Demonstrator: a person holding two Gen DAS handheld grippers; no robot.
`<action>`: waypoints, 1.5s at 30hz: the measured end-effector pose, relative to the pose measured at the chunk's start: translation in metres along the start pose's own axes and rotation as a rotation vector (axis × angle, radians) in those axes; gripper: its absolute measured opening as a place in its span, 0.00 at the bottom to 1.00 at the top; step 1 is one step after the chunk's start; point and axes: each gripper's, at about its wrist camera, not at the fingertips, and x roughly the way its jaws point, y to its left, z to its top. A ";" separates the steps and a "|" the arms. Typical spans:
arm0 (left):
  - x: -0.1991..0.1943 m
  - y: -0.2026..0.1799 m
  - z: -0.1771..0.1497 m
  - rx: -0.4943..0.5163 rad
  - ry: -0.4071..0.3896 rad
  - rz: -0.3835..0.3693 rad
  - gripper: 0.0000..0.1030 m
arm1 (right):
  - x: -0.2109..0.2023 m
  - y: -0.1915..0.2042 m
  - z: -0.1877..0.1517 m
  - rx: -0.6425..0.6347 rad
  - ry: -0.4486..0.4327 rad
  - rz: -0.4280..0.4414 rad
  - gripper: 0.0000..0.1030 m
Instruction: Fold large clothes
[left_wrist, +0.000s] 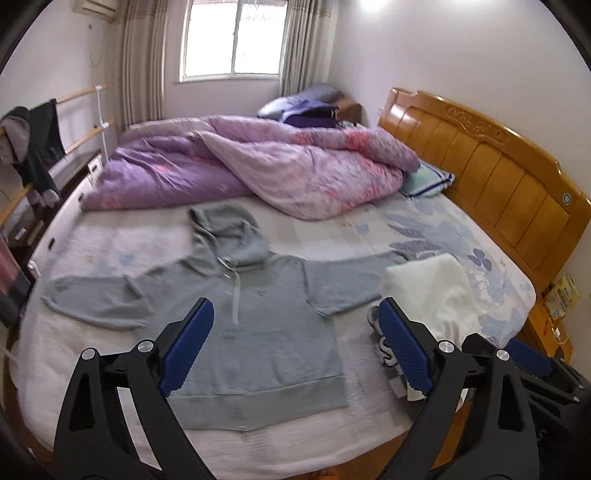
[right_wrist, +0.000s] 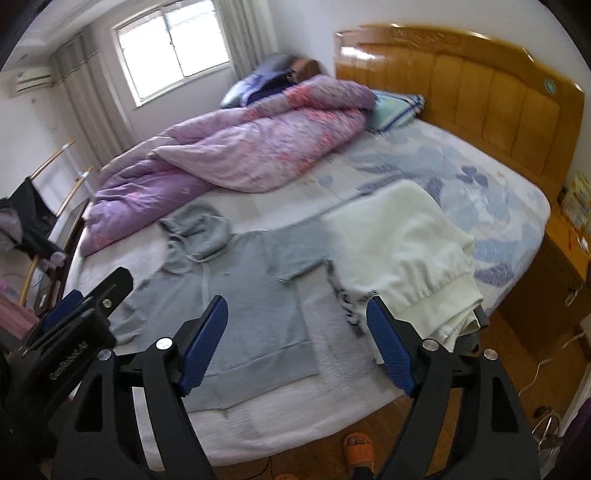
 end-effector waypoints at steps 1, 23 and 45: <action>-0.015 0.008 0.005 -0.001 -0.009 0.019 0.89 | -0.010 0.009 0.002 -0.007 -0.008 0.002 0.72; -0.237 0.045 0.067 -0.013 -0.157 0.141 0.92 | -0.201 0.093 0.033 -0.144 -0.131 0.144 0.75; -0.347 -0.006 0.086 -0.084 -0.263 0.223 0.93 | -0.306 0.063 0.060 -0.249 -0.267 0.227 0.84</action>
